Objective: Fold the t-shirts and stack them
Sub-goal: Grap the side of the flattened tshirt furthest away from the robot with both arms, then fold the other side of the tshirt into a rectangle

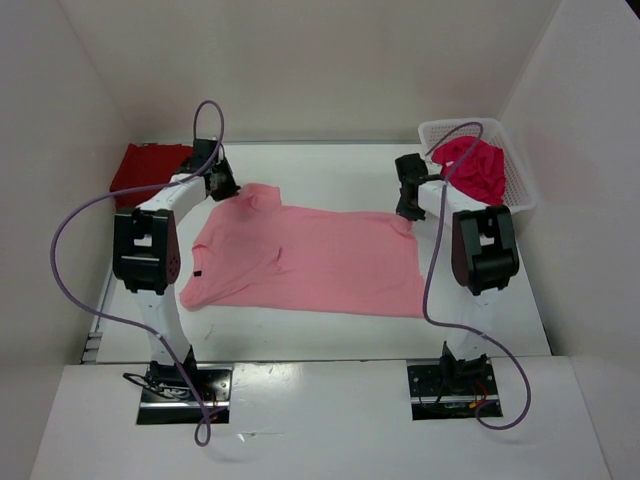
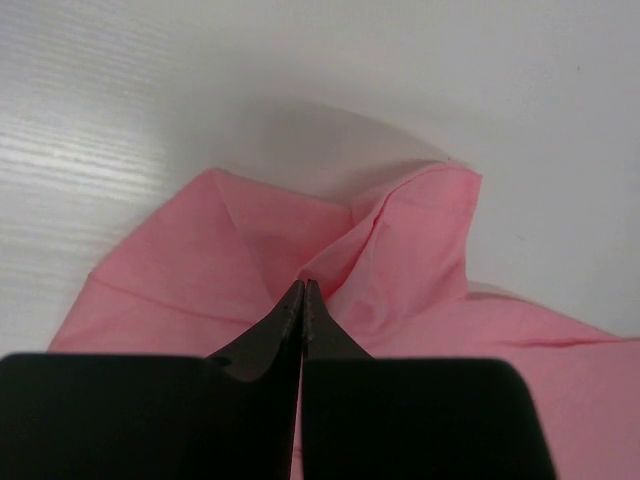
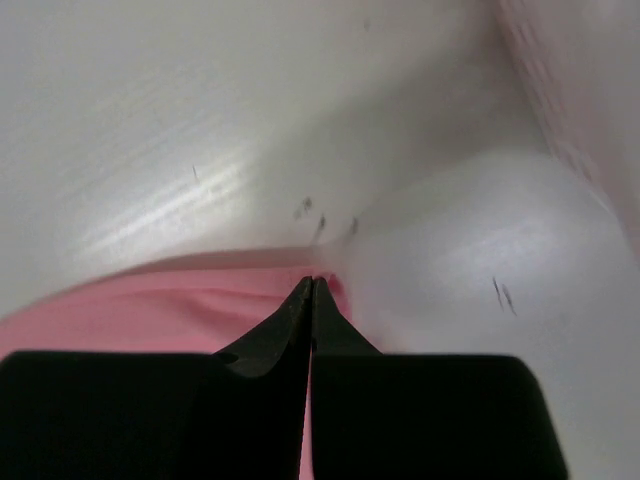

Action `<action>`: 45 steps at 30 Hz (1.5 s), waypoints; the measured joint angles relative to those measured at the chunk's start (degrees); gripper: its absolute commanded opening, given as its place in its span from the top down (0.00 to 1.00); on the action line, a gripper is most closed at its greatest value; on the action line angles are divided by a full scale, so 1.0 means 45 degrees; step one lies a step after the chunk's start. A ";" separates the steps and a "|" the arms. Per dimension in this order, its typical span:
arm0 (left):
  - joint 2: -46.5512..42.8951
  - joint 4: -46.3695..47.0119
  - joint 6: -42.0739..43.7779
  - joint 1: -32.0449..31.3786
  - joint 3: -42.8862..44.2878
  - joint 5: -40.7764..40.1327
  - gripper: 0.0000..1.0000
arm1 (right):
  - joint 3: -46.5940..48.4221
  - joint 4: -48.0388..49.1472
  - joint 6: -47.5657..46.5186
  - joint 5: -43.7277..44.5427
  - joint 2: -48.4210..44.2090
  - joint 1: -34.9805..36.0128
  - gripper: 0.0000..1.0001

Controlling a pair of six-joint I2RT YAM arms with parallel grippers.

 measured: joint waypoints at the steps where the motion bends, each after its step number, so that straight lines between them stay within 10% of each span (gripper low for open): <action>1: -0.0330 -0.0010 -0.0005 0.0000 -0.0267 0.0015 1.00 | -0.0452 0.0000 0.0053 -0.0112 -0.0495 0.0010 0.99; 10: -0.3861 -0.0141 -0.0068 0.0359 -0.2477 0.0340 1.00 | -0.2540 -0.0340 0.0291 -0.1073 -0.4274 0.0044 0.99; 36: -1.1016 -0.3468 0.0044 0.1744 -0.6800 0.1185 1.00 | -0.5056 -0.2501 0.0165 -0.2205 -0.6975 -0.0228 0.99; 41: -1.1346 -0.4464 0.0039 0.1744 -0.7261 0.1137 0.87 | -0.5056 -0.2613 0.0180 -0.2205 -0.6761 -0.0228 0.97; 45: -1.1458 -0.4653 0.0000 0.1744 -0.7310 0.1117 0.68 | -0.5056 -0.2720 0.0219 -0.2195 -0.6693 -0.0228 0.77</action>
